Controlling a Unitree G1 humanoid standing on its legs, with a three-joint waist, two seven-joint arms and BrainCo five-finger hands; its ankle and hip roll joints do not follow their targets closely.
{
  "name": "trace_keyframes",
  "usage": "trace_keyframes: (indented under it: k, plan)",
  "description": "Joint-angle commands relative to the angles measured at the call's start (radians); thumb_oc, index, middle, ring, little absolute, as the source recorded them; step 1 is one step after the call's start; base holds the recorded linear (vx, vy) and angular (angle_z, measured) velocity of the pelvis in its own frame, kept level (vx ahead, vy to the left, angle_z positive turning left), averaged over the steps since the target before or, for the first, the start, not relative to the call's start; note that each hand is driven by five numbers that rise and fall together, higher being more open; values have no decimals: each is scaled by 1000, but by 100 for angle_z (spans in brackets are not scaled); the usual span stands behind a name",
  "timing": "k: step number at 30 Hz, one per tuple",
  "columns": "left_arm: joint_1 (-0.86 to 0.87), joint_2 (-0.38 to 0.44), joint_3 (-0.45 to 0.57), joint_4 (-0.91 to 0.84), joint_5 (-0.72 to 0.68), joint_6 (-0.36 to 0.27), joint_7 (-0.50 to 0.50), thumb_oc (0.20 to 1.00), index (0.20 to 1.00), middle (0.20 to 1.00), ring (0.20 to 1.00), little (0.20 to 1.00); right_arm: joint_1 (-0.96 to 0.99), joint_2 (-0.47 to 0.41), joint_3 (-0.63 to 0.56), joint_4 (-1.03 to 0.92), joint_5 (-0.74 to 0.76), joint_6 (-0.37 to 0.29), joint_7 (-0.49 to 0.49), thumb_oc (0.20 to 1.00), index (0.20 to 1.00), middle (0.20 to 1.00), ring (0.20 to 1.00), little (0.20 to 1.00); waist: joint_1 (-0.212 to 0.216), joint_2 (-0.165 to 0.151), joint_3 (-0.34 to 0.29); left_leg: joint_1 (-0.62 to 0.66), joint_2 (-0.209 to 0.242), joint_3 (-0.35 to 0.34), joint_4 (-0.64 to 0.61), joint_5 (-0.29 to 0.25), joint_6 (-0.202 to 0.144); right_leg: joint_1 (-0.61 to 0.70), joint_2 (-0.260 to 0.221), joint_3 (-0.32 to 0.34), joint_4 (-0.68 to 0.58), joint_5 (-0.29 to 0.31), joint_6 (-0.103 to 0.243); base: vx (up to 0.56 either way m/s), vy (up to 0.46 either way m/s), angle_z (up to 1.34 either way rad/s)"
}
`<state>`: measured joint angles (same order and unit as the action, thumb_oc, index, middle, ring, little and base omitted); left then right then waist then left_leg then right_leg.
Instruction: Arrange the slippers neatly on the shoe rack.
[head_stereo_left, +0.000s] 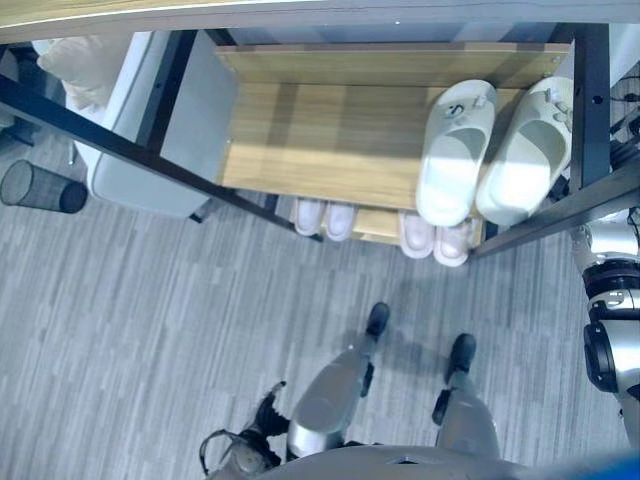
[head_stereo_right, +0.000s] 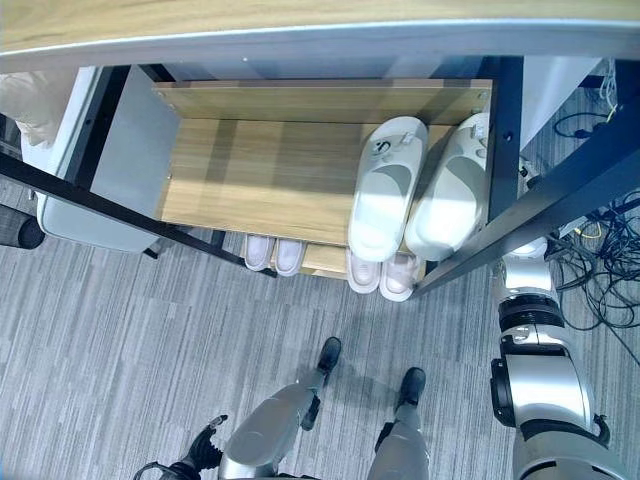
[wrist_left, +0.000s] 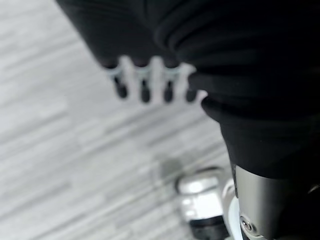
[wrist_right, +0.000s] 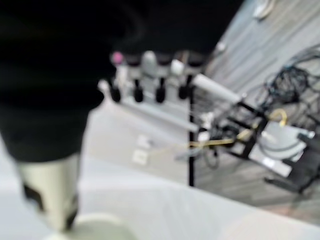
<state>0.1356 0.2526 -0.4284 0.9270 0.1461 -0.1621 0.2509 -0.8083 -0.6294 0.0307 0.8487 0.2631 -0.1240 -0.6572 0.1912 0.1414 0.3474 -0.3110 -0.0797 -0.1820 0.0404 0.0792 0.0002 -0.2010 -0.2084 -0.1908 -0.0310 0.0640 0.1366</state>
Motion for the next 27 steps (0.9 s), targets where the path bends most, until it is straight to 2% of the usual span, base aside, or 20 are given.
trace_keyframes:
  k: [1, 8, 13, 22, 27]
  plan:
    - [-6, 30, -22, 24, -15, 0, 29, 1000, 1000, 1000, 1000, 1000, -63, -41, 74, -50, -58, -19, 41, 1000, 1000, 1000, 1000, 1000, 28, -17, -39, -82, 24, -26, 82, -65, -45, 37, -59, -13, 95, -65, 33, -4, 0, 6]
    - [0, 35, -4, 30, -24, 5, 31, 1000, 1000, 1000, 1000, 1000, -95, -14, 144, -37, -91, -7, 91, 1000, 1000, 1000, 1000, 1000, 26, -28, -42, -76, 28, -27, 74, -63, -44, 43, -57, -15, 91, -63, 34, 1, 0, 3]
    - [-1, 36, -4, 34, -27, 8, 32, 1000, 1000, 1000, 1000, 1000, -103, -9, 139, -24, -86, -10, 80, 1000, 1000, 1000, 1000, 1000, 22, -34, -44, -70, 29, -24, 71, -64, -44, 48, -55, -15, 91, -67, 32, 0, 0, 0]
    - [17, 26, 7, 37, -30, 14, 22, 1000, 1000, 1000, 1000, 1000, 58, -6, -15, -17, -58, -20, 12, 1000, 1000, 1000, 1000, 1000, 5, -36, -88, -31, 38, -19, 58, -75, -43, 79, -53, -9, 85, -73, 36, 4, -8, 0]
    - [25, 15, 37, 59, -50, 23, -13, 1000, 1000, 1000, 1000, 1000, 233, 83, -56, -125, -91, -3, 31, 1000, 1000, 1000, 1000, 1000, -20, -51, -145, 21, 50, -18, 27, -76, -43, 128, -54, -25, 72, -66, 41, 35, -28, -1]
